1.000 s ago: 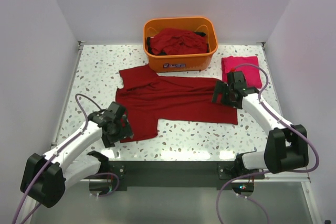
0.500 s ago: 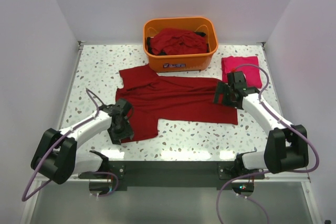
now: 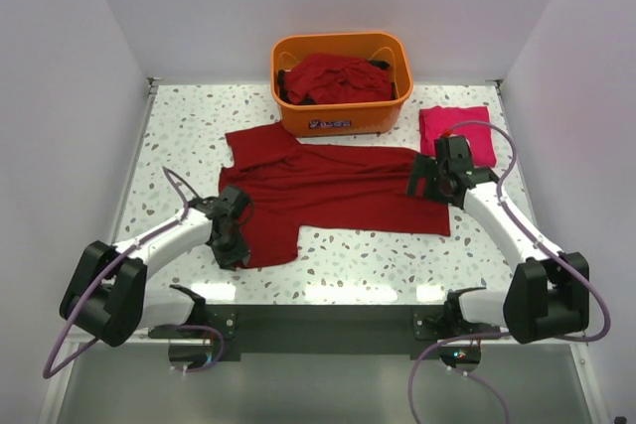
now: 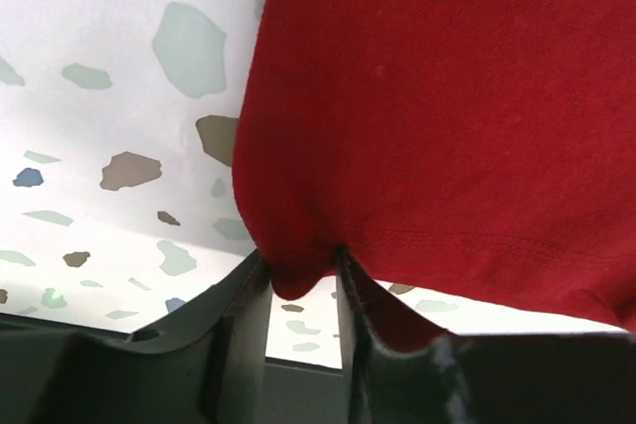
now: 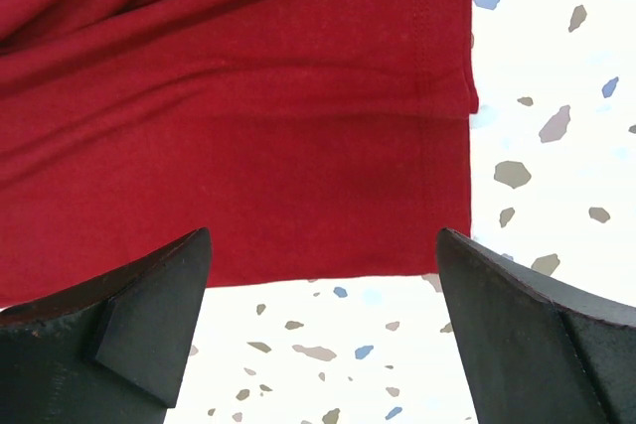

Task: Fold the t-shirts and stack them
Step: Flatten the tshirt out

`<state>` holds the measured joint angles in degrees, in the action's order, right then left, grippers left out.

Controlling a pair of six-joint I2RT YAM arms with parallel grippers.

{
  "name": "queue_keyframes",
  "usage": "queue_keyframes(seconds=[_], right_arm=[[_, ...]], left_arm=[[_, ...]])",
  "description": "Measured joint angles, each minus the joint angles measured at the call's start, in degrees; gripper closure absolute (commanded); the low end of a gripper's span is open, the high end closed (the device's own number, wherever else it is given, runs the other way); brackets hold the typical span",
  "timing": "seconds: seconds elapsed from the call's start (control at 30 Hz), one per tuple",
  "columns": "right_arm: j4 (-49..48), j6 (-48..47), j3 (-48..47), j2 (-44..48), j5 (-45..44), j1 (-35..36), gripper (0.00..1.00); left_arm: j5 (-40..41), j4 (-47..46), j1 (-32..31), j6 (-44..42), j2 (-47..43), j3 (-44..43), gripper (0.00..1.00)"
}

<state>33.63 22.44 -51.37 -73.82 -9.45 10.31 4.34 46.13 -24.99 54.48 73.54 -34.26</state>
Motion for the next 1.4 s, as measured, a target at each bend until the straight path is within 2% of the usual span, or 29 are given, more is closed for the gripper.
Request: queue_keyframes(seconds=[0.1, 0.13, 0.33, 0.53, 0.7, 0.9, 0.97, 1.0, 1.03, 1.17, 1.2, 1.23, 1.33, 1.4], right_arm=[[0.6, 0.0, 0.0, 1.2, 0.0, -0.1, 0.01], [1.0, 0.1, 0.0, 1.5, 0.0, -0.1, 0.01], [6.2, 4.4, 0.5, 3.1, -1.6, -0.7, 0.01], [8.2, 9.3, 7.7, 8.1, -0.2, -7.9, 0.01], [5.9, 10.8, 9.3, 2.2, 1.4, -8.3, 0.05], [0.4, 13.0, 9.4, -5.5, 1.5, -8.3, 0.24], [-0.8, 13.6, 9.4, -6.9, 1.5, -8.3, 0.33], [-1.2, 14.0, 9.5, -7.2, 1.5, -8.3, 0.38], [-1.6, 14.1, 9.6, -7.3, 1.5, -8.3, 0.49], [-2.7, 14.7, 10.2, -7.3, 1.3, -8.3, 0.66], [-2.9, 14.9, 10.3, -7.2, 1.1, -8.4, 0.72], [-3.0, 14.9, 10.4, -7.2, 0.9, -8.5, 0.83], [-4.1, 15.0, 10.6, -7.2, 0.9, -8.5, 1.00], [-4.5, 15.0, 10.6, -7.1, 1.2, -8.5, 1.00]], left_arm=[[-1.2, -0.8, 0.7, -0.5, 0.6, -0.1, 0.85], [-1.5, -1.0, 0.9, -0.7, 0.7, -0.2, 0.99], [-2.4, -2.1, 1.0, -2.9, -0.2, -0.2, 1.00], [-2.8, -7.2, 1.2, -4.8, -7.2, 4.0, 1.00], [0.0, -12.2, 1.3, -7.1, -9.9, 5.7, 1.00], [2.2, -12.6, 1.4, -7.6, -11.0, 5.9, 1.00], [2.9, -12.6, 1.4, -7.6, -11.0, 5.9, 1.00], [3.2, -12.6, 1.4, -7.6, -11.0, 5.9, 1.00], [3.5, -12.6, 1.4, -7.6, -11.1, 5.9, 1.00], [4.3, -12.5, 1.4, -7.6, -11.6, 5.9, 1.00], [4.5, -12.4, 1.4, -7.6, -11.8, 5.9, 1.00], [4.7, -12.3, 1.4, -7.6, -12.0, 5.8, 1.00], [5.2, -12.0, 1.4, -7.6, -12.4, 5.2, 1.00], [5.4, -11.5, 1.4, -7.6, -12.7, 4.2, 1.00]])
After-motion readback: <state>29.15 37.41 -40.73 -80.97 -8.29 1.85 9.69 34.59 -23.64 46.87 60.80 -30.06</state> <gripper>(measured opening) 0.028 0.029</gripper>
